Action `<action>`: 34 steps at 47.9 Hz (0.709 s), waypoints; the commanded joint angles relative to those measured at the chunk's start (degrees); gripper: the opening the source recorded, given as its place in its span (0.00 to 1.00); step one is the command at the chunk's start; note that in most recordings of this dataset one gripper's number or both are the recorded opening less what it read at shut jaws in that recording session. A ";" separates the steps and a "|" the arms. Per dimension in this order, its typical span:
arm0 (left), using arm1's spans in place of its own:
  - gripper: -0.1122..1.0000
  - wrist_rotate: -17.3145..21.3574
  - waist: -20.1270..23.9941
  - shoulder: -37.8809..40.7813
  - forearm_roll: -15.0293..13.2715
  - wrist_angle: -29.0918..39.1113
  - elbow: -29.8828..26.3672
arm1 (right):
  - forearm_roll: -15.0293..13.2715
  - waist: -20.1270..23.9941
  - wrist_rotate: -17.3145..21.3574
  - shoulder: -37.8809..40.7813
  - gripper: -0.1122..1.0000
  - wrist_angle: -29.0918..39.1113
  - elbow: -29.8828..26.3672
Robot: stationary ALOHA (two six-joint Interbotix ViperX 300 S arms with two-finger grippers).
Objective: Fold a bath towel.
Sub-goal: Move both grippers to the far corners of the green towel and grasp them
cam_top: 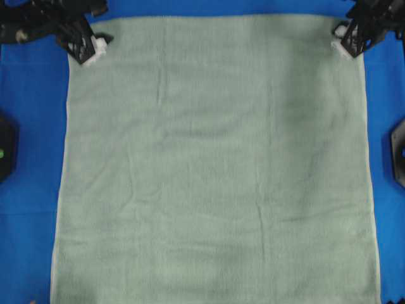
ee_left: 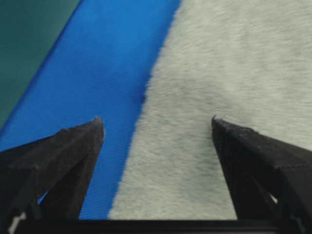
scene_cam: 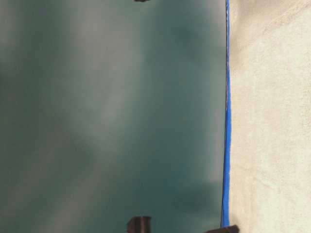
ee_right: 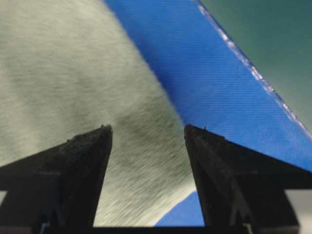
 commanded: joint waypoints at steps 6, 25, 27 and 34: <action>0.86 -0.09 0.79 1.93 -0.26 0.18 -1.32 | -0.97 -2.11 -0.09 3.52 0.66 -2.81 -2.11; 0.23 -1.93 1.67 3.16 -0.53 13.62 -3.25 | -2.20 -1.93 -0.09 5.71 0.15 -0.53 -1.76; 0.17 -1.58 1.76 2.72 -0.62 15.64 -3.87 | -2.11 -1.85 0.00 5.19 0.14 0.53 -1.85; 0.15 -1.76 2.11 -1.85 -0.62 26.10 -7.21 | -1.67 -1.76 0.88 -1.32 0.14 4.22 -1.67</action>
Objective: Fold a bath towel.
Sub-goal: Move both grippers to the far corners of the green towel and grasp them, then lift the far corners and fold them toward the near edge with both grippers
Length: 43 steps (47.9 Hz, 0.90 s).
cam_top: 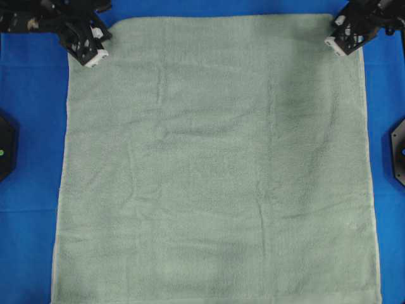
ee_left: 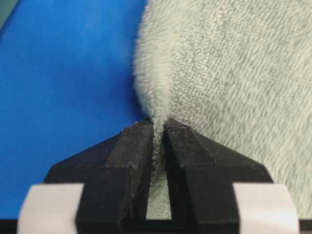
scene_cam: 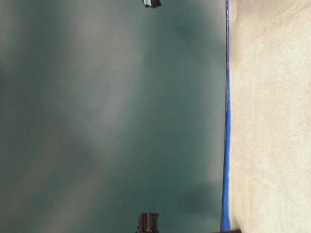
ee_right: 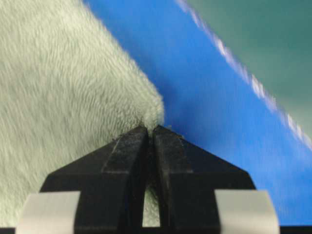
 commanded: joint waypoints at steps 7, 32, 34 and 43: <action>0.15 2.11 1.23 -9.49 0.44 10.55 -5.45 | 0.44 -0.26 0.00 -13.18 0.14 5.27 -0.70; 0.15 -0.70 1.93 -16.00 0.44 27.51 -15.38 | 2.81 2.99 0.18 -26.10 0.14 18.90 -5.36; 0.15 -2.37 0.35 -17.40 0.26 28.74 -14.15 | 4.39 6.06 0.35 -28.56 0.14 21.71 -4.39; 0.15 -10.72 -10.46 -25.58 -0.44 32.61 -6.94 | 11.95 17.67 5.36 -40.96 0.14 30.32 -0.18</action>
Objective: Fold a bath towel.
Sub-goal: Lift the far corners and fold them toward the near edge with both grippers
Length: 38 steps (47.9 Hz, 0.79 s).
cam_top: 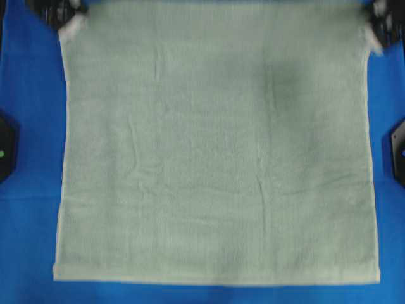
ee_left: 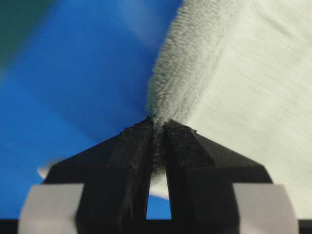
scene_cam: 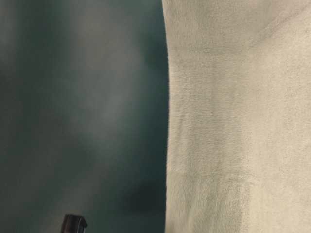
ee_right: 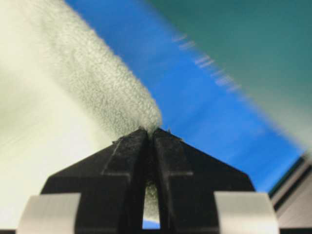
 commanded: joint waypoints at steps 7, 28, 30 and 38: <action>0.15 -8.35 -19.34 -10.72 -1.41 -0.79 8.17 | 8.61 16.61 9.32 -13.62 0.14 7.56 3.60; 0.15 -40.25 -57.13 -5.71 -1.14 -17.75 15.21 | 11.34 59.15 35.77 -3.78 0.14 6.06 7.12; 0.15 -42.10 -59.94 -3.87 -1.05 -19.69 15.03 | 11.34 62.93 38.58 -2.37 0.14 4.66 7.03; 0.15 -48.25 -70.22 3.08 -1.05 -25.22 12.83 | 10.99 76.73 50.45 4.04 0.14 -2.11 6.33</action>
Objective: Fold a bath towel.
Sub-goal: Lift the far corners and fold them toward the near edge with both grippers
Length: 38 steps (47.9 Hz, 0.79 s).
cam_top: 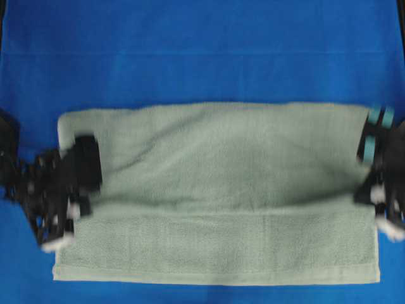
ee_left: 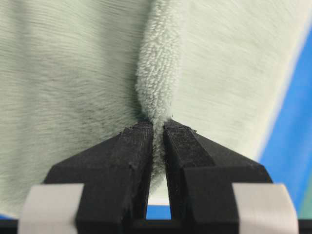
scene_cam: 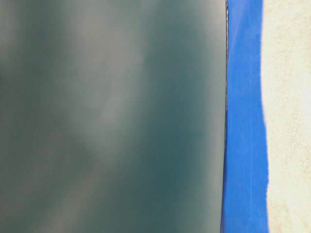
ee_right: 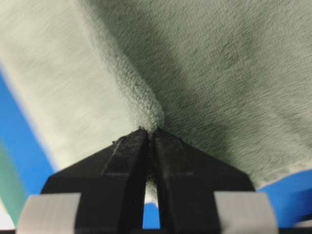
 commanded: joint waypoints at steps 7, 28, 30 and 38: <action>0.15 -5.98 -10.72 6.50 0.09 -3.25 -4.92 | -2.55 15.21 14.15 10.37 0.14 -8.70 -3.52; 0.15 -11.43 -17.05 15.21 0.62 -2.37 -9.58 | -9.84 22.41 27.25 26.19 0.14 -8.79 -12.22; 0.15 -11.69 -16.79 15.38 0.62 -2.11 -9.23 | -9.93 22.41 27.95 26.37 0.14 -8.79 -12.30; 0.15 -11.78 -16.61 15.29 0.53 -1.85 -8.79 | -9.93 22.32 30.76 26.37 0.14 -8.70 -12.30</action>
